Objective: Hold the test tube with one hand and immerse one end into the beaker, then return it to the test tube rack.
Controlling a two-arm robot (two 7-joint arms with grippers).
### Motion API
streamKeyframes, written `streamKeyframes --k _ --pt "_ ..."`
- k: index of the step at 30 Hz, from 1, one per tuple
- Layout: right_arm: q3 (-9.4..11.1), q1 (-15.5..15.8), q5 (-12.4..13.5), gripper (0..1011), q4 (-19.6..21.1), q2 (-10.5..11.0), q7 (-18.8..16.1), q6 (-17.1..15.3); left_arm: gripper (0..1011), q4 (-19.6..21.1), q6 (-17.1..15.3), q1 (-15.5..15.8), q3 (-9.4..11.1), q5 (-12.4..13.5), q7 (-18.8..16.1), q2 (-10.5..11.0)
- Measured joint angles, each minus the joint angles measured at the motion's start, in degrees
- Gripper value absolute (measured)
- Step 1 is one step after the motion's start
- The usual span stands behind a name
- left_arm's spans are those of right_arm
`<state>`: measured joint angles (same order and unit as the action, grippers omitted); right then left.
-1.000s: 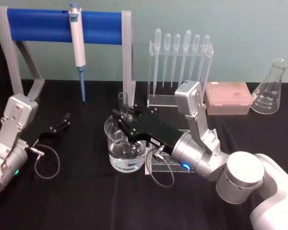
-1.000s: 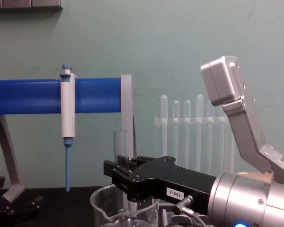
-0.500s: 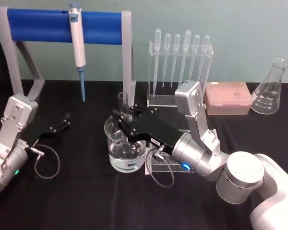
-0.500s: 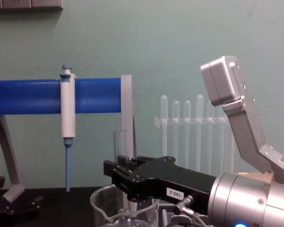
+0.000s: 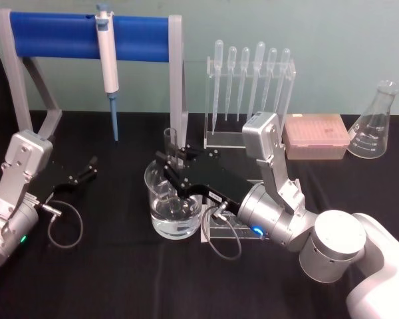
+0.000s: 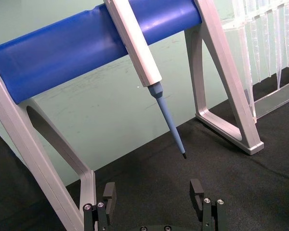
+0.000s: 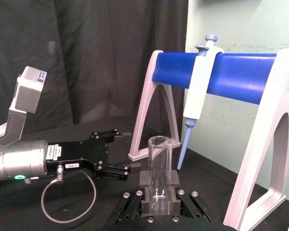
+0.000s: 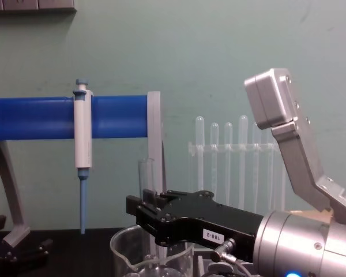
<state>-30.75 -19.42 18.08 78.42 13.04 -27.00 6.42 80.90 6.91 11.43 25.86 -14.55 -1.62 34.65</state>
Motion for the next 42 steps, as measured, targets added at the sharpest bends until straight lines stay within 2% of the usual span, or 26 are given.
streamKeyframes --k 42 --pt "0.0 0.0 0.0 224 0.0 0.0 0.0 0.0 1000 0.0 0.0 0.0 0.0 0.0 0.0 0.0"
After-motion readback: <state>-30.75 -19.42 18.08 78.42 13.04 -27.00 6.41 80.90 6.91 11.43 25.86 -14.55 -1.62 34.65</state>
